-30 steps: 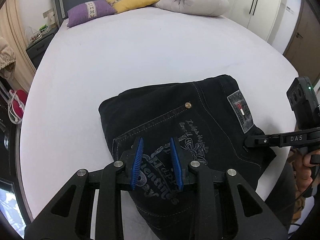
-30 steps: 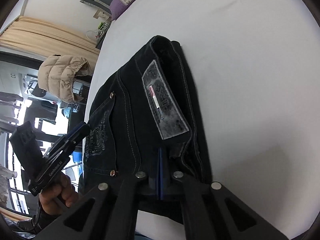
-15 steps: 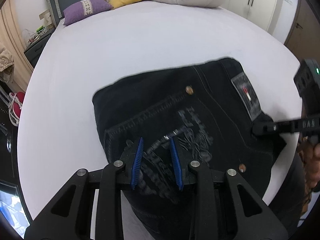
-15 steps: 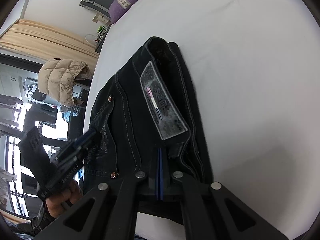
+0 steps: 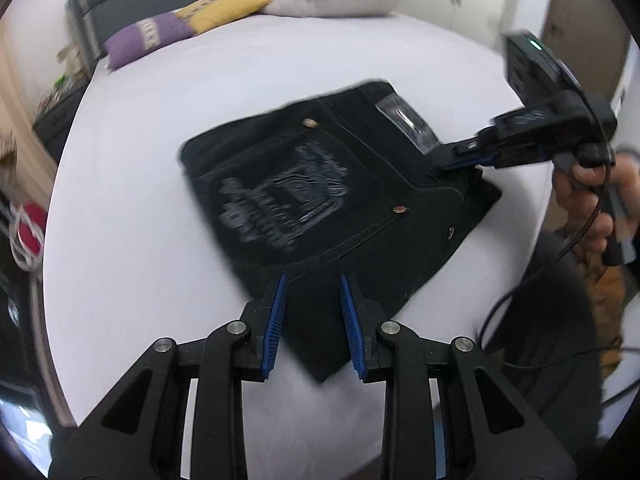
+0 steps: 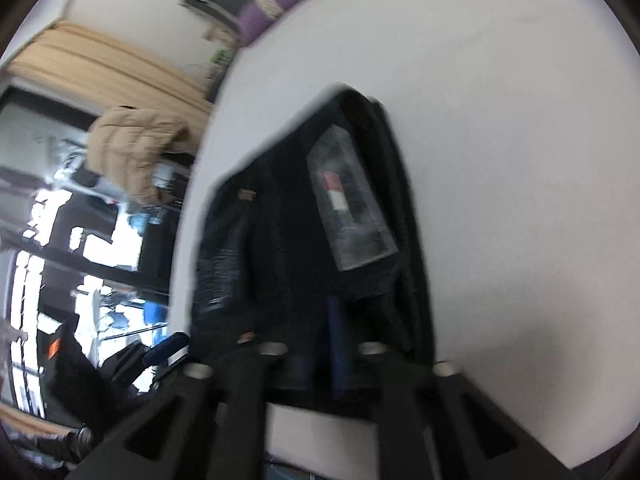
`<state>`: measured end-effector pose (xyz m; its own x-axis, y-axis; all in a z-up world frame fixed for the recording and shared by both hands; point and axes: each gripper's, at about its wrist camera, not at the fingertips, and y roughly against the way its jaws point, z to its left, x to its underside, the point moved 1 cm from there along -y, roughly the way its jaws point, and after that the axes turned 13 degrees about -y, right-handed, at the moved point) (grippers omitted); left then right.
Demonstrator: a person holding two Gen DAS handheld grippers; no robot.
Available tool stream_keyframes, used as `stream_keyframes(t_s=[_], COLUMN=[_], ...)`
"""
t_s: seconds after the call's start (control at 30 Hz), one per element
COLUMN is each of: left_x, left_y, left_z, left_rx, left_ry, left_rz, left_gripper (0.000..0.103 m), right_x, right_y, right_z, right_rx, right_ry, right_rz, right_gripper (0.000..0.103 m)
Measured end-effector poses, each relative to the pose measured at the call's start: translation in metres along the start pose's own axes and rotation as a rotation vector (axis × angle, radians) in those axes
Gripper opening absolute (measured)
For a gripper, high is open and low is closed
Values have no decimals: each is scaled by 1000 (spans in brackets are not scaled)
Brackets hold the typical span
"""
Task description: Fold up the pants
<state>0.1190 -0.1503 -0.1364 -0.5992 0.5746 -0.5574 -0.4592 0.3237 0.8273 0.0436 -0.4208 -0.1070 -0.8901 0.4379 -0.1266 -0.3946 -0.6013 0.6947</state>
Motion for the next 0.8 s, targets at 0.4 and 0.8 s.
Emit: stream_keyframes(t_s=[0.4,0.8], left_x=[-17,-37], left_y=[-64,-71], left_z=[107,111], left_rx=[346,351], left_ry=[498,449], left_rz=[16,67], left_gripper=[91,20], right_x=[-61,-57], right_y=[-24,-47], right_z=[-31,22], right_rx=[34,174], right_ry=[-120,6], right_rz=[71,63], right_gripper=[71,20])
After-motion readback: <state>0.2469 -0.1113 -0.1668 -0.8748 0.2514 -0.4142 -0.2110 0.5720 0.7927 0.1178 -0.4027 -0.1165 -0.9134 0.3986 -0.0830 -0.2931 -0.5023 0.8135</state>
